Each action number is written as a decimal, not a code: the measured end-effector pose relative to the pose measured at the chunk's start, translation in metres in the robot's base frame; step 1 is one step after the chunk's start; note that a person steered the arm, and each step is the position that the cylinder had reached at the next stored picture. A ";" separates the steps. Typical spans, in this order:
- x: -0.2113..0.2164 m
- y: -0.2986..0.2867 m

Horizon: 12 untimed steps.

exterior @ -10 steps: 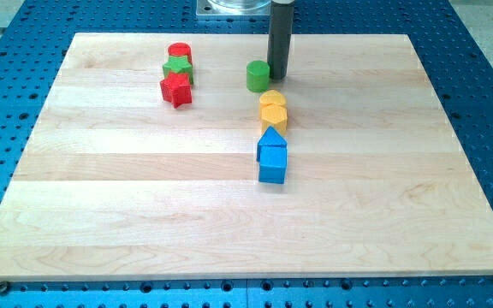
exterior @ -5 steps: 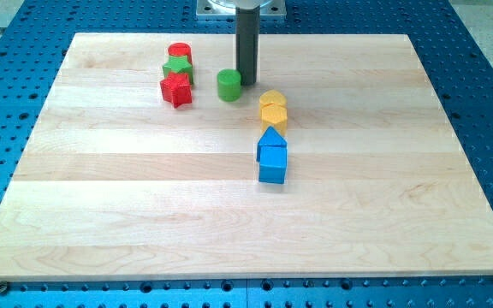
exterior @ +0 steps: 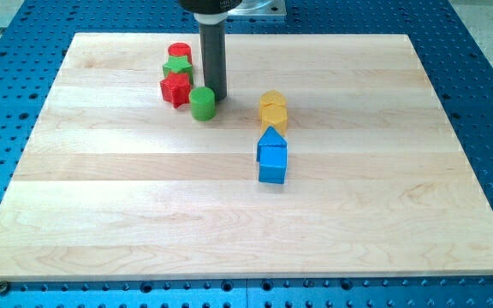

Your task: Place the green circle below the red star

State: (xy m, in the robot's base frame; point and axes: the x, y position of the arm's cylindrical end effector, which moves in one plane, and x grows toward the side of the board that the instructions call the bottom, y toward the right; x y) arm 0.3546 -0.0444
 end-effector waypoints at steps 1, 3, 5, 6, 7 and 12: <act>0.003 0.000; 0.031 0.001; 0.044 0.001; 0.067 0.001; 0.068 -0.013; 0.109 -0.120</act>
State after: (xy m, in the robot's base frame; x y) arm 0.4638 -0.1648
